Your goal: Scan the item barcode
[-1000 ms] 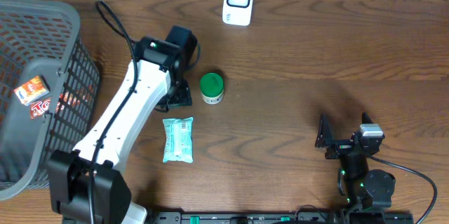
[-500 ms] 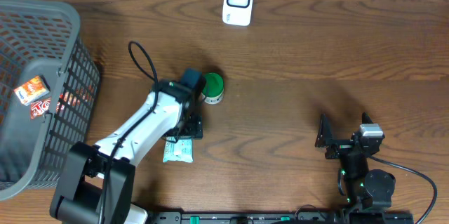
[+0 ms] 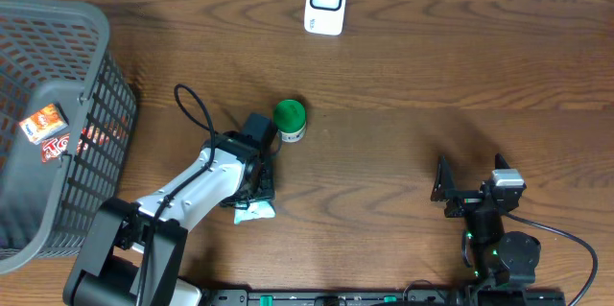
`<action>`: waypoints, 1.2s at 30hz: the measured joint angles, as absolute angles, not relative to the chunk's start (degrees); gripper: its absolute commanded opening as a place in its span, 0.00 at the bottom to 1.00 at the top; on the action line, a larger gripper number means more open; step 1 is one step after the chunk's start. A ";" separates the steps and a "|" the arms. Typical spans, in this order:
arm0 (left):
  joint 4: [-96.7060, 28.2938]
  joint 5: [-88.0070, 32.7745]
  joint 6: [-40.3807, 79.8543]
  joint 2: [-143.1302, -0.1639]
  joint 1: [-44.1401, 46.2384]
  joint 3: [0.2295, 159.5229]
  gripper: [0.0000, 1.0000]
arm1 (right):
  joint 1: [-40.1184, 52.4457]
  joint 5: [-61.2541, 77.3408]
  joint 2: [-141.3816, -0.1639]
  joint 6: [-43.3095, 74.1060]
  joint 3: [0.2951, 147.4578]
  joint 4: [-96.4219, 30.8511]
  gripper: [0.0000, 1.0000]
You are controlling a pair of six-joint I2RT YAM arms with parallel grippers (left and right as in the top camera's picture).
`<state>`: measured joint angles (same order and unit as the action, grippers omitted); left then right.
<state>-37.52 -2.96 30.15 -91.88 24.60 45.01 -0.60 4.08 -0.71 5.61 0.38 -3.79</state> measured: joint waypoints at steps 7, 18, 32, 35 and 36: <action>-39.88 -2.22 31.16 -90.13 24.60 45.06 0.46 | -0.60 4.05 -0.71 5.61 0.38 -3.79 0.99; -30.65 -5.72 31.53 -74.63 32.12 46.02 0.46 | -0.60 4.05 -0.69 5.61 0.38 -3.79 0.99; -10.09 -8.73 31.40 -99.72 39.97 55.61 0.58 | -0.60 4.05 -0.69 5.61 0.38 -3.79 0.99; -10.22 -8.71 29.56 -101.12 39.97 55.66 0.67 | -0.60 4.08 -0.69 5.61 0.38 -3.79 0.99; -10.07 -8.71 29.34 -101.12 39.97 55.66 0.72 | -0.60 4.05 -0.69 5.61 0.38 -3.79 0.99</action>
